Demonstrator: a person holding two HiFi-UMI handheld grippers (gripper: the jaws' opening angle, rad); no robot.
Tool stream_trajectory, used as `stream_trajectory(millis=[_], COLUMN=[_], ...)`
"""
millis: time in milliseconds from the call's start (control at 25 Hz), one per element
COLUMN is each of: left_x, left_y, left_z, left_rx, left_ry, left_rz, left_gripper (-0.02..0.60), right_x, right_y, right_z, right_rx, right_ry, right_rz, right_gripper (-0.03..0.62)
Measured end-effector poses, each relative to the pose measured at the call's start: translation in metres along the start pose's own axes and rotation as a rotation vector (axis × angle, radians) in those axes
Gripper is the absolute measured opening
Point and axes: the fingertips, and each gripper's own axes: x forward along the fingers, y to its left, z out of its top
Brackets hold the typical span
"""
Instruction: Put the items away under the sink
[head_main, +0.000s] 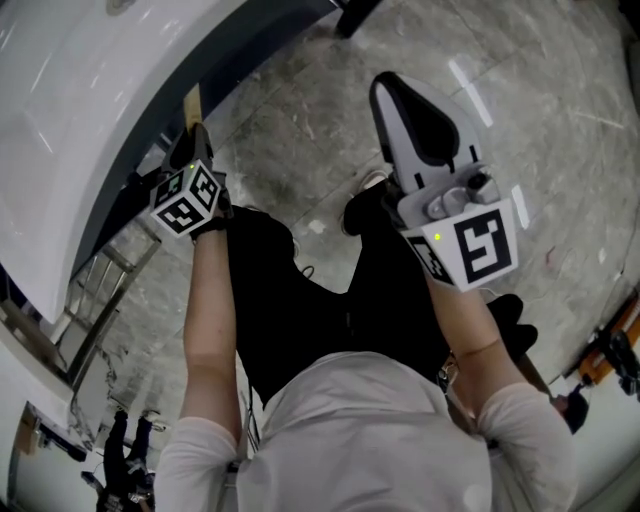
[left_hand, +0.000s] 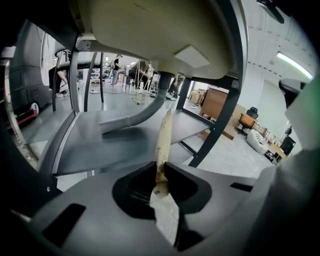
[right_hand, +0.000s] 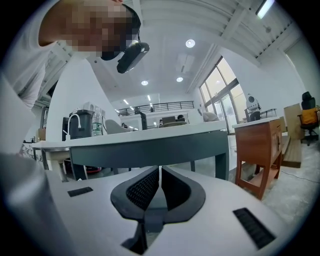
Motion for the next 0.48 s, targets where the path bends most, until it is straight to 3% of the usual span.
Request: stream_trajectory(millis=[480], left_x=[0.042], left_y=[0.003], left_z=[0.039], left_rx=[-0.005], left_ry=[-0.008], left_rz=[-0.001], left_gripper=[0.054], right_x=[-0.003], right_y=[-0.012], right_z=[-0.01], right_rx=[0.011], right_ry=[0.018], right_rz=[-0.013], right_gripper=[0.041])
